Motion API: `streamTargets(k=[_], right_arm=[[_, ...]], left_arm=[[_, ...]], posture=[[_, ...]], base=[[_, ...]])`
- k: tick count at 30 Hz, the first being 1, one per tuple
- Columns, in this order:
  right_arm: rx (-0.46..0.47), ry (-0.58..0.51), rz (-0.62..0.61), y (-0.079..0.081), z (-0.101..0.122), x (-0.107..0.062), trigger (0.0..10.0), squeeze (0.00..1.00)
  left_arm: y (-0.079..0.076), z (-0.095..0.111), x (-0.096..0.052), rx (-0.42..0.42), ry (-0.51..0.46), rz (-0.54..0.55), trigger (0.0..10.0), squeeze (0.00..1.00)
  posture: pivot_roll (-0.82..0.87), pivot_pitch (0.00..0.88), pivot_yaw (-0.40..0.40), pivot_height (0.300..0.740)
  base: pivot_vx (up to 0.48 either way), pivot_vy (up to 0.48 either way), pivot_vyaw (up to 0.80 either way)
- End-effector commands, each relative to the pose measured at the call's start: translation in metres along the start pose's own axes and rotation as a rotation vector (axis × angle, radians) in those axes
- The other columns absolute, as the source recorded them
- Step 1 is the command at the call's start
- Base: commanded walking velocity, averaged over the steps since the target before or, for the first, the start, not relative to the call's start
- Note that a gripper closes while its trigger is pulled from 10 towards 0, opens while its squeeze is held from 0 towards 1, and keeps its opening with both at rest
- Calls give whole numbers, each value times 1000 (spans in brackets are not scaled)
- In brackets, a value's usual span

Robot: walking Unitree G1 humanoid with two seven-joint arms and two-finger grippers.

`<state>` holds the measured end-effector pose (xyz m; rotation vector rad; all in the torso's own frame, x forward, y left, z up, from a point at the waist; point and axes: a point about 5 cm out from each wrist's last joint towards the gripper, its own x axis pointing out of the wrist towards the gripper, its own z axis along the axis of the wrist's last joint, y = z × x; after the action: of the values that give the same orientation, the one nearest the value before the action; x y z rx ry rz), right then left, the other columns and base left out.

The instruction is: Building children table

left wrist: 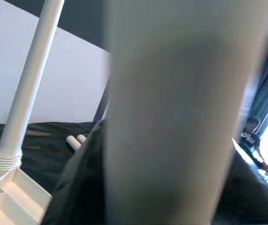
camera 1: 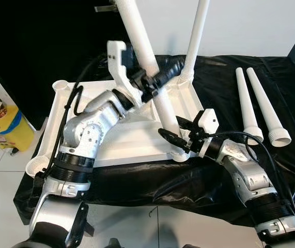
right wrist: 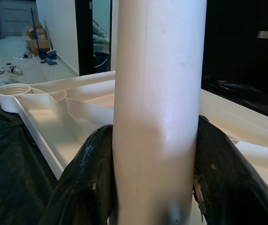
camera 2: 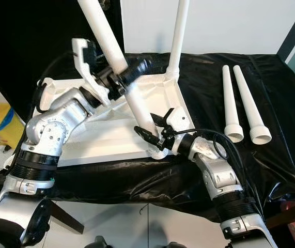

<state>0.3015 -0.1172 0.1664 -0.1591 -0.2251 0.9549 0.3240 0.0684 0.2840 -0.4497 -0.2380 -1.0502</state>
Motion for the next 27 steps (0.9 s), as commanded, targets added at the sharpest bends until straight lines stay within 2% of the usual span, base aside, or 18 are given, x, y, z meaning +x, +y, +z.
streamTargets(k=[1, 5, 10, 11, 12, 13, 14, 16, 17, 22, 24, 25, 26, 27], right_arm=[[3, 44, -28, -1, -8, -4, 10000, 0], [0, 47, -53, -3, -8, -5, 10000, 0], [6, 47, -72, -4, -8, -5, 10000, 0], [7, 46, -80, -4, -7, -4, 10000, 0], [4, 36, -90, -5, -6, -4, 10000, 0], [4, 36, -90, -5, -6, -4, 10000, 0], [0, 22, -108, -8, -3, -3, 10000, 424], [-2, 12, -121, -11, -2, -5, 10000, 424], [0, -5, -147, -15, 1, -5, 10000, 1000], [-13, -43, -211, -25, 11, -5, 10000, 1000], [-47, -50, -277, -31, 15, -2, 10000, 1000], [-51, -50, -300, -33, 16, -1, 10000, 216], [-55, -47, -314, -33, 16, 1, 10000, 0], [-55, -47, -314, -33, 16, 1, 10000, 0]], left_arm=[[-25, 1, 5, -18, -13, -342, 0, 0], [-32, 0, 8, -40, -26, -358, 0, 0], [-38, 2, 11, -27, -37, -364, 0, 0], [-40, 4, 13, -17, -39, -360, 588, 0], [-44, 5, 17, 8, -35, -357, 10000, 0], [-44, 5, 17, 8, -35, -357, 10000, 0], [-46, 8, 19, 37, -48, -351, 10000, 0], [-48, 8, 22, 51, -57, -348, 10000, 0], [-48, 10, 24, 54, -67, -337, 10000, 0], [-45, 19, 31, 78, -90, -283, 10000, 0], [-43, 23, 37, 118, -97, -240, 10000, 0], [-42, 25, 40, 132, -104, -219, 10000, 0], [-41, 26, 42, 134, -110, -201, 10000, 0], [-41, 26, 42, 134, -110, -201, 10000, 0]], posture=[[-39, 0, 19, 740], [-42, 0, 21, 740], [-52, 0, 21, 740], [-52, 0, 21, 740], [-53, 0, 21, 740], [-53, 0, 21, 740], [-53, 0, 23, 740], [-53, 0, 23, 740], [-56, 0, 27, 740], [-61, 0, 32, 740], [-71, 0, 34, 740], [-74, 1, 34, 740], [-75, 3, 35, 740], [-75, 3, 35, 740]], base=[[0, 0, 0], [0, 0, 0], [0, 0, 0], [0, 0, 0], [0, 0, 0], [0, 0, 0], [0, 0, 0], [0, 0, 0], [0, 0, 0], [0, 0, 0], [0, 0, 0], [0, 0, 0], [0, 0, 0], [0, 0, 0]])
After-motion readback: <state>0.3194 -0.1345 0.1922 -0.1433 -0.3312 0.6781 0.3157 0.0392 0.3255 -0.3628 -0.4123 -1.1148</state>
